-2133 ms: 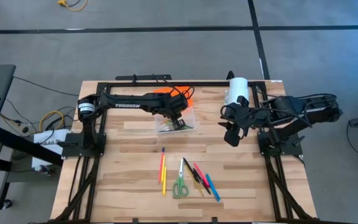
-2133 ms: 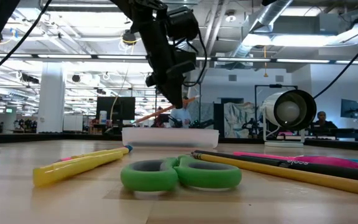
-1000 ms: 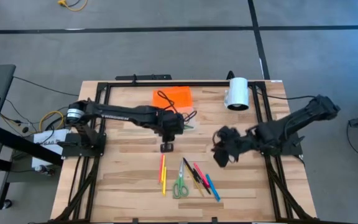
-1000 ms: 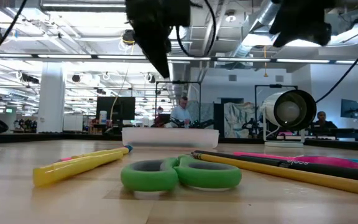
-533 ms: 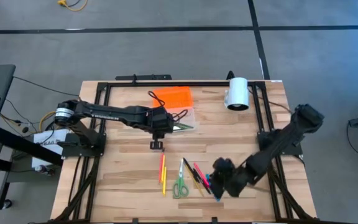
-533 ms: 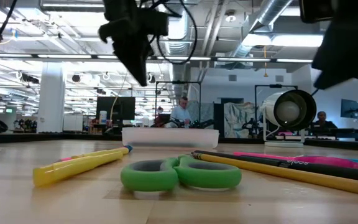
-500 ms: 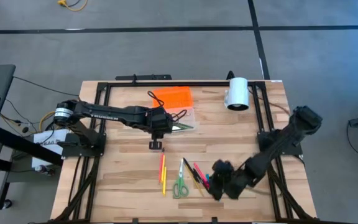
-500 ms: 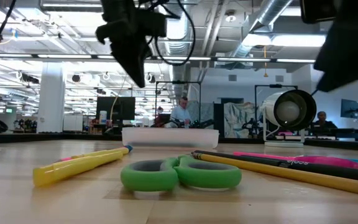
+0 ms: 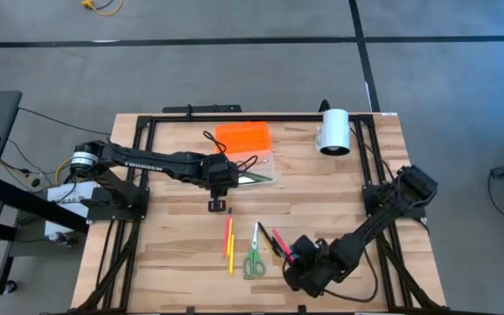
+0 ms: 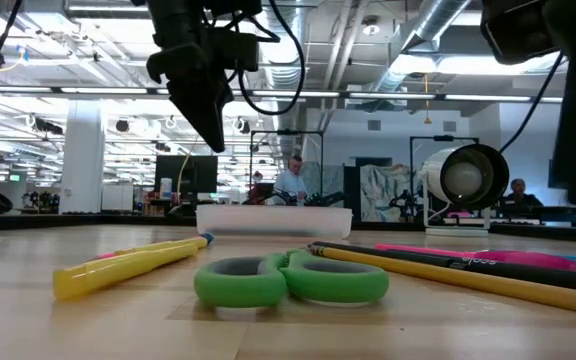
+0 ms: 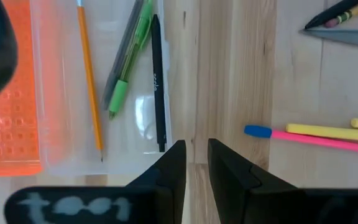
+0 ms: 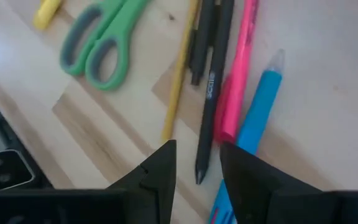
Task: Pick & place school supplies into a supply box
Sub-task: Put the blue pen into the supply box
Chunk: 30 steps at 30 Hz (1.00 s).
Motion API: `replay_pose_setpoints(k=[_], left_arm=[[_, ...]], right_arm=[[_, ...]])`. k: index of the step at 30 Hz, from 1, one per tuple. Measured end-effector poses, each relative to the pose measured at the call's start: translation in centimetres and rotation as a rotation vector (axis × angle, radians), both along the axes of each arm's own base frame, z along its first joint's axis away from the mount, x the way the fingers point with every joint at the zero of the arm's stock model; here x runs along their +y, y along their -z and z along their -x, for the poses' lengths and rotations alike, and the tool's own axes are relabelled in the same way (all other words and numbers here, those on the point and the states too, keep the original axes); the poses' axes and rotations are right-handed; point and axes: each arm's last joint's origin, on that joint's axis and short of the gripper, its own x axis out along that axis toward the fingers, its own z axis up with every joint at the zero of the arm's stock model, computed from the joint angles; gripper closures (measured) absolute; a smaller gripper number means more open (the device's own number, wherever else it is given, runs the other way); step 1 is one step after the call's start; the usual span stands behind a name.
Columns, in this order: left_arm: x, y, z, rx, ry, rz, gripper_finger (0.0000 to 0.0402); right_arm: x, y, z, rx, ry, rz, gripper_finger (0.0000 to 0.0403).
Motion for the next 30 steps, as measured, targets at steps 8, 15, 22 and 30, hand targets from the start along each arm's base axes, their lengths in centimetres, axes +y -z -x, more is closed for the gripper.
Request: replay_pose_setpoints(k=[8,15,22,30], left_arm=[[0.0,-0.1,-0.2,-0.026,-0.003,0.0,0.0344],[0.0,-0.1,-0.2,-0.026,-0.003,-0.001,0.0344],[0.0,-0.1,-0.2,-0.026,-0.004,-0.002,0.0344],[0.0,-0.1,-0.2,-0.025,-0.003,-0.002,0.0344]], right_arm=[[-0.7,0.1,0.3,0.16,0.08,-0.111,0.0283],[-1.7,0.1,-0.3,0.171,0.114,-0.111,0.0271],[-2.6,0.2,-0.7,0.188,0.106,-0.083,0.0264],[-2.3,0.2,-0.5,0.19,0.041,-0.059,0.0269]])
